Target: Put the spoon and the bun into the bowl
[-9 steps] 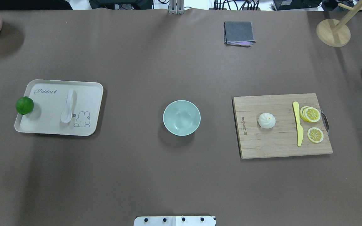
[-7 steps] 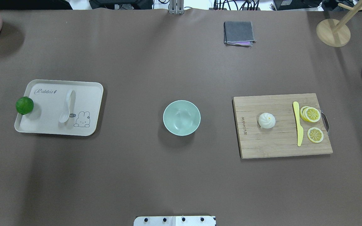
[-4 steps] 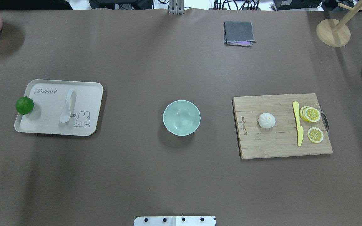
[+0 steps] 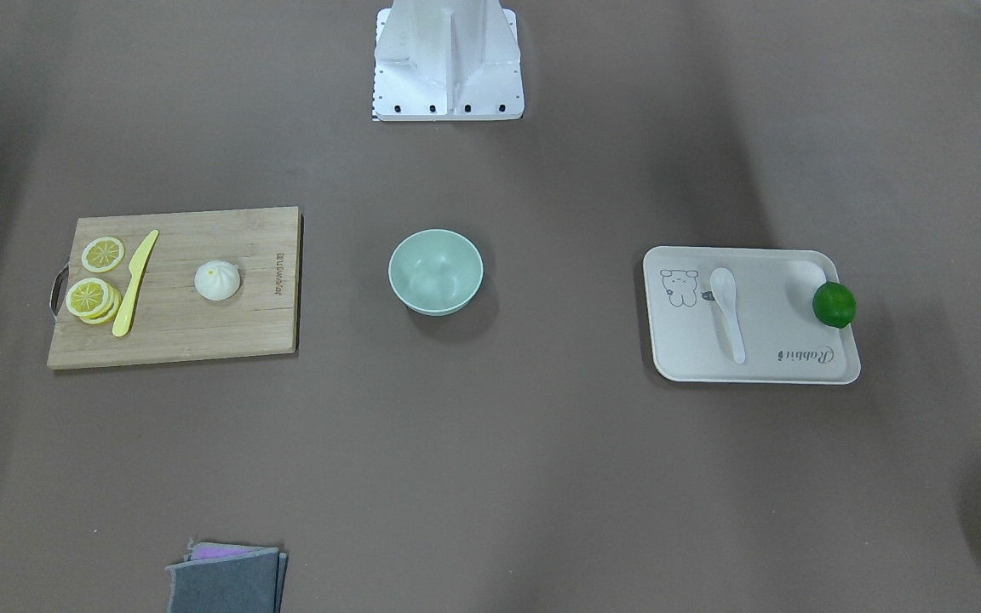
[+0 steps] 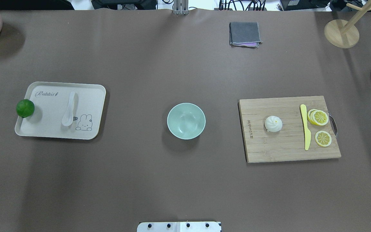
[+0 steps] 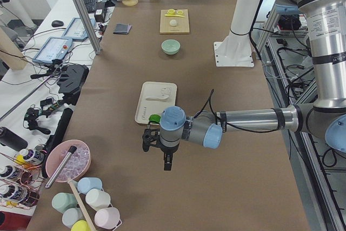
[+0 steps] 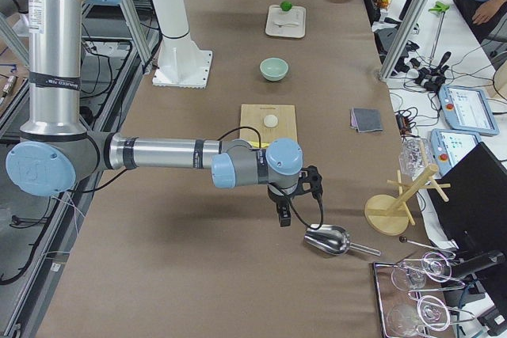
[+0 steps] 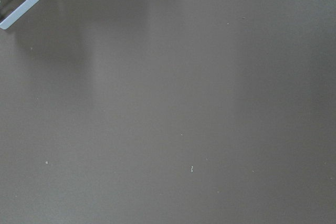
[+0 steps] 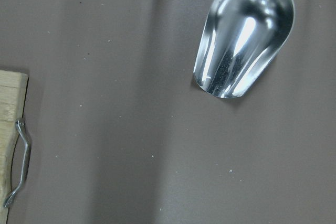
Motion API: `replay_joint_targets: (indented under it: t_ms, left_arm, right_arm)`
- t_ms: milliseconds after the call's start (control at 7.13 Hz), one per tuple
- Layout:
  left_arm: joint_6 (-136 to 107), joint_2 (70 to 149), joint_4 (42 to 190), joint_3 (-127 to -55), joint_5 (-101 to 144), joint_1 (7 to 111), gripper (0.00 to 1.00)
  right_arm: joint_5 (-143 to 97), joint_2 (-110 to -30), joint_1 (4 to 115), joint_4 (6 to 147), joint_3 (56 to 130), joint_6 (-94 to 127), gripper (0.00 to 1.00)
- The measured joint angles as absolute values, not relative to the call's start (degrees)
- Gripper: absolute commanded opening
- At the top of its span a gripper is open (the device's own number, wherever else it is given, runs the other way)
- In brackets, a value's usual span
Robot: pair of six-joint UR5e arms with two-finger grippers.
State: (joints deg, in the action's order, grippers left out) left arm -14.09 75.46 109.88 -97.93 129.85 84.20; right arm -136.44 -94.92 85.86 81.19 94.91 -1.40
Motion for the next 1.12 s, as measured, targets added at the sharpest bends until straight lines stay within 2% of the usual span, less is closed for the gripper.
replay_joint_targets:
  t_ms: [561, 1121]
  left_arm:
    - [-13.53, 75.09, 110.08, -97.53, 131.89, 84.83, 0.99]
    - [-13.48, 74.97, 110.19, -100.11, 139.09, 86.38, 0.99]
  right_arm:
    - [-135.55, -94.13, 84.45, 81.2, 95.53, -0.83, 1.0]
    - [-134.61, -93.21, 84.55, 81.09, 95.17, -0.65, 1.0]
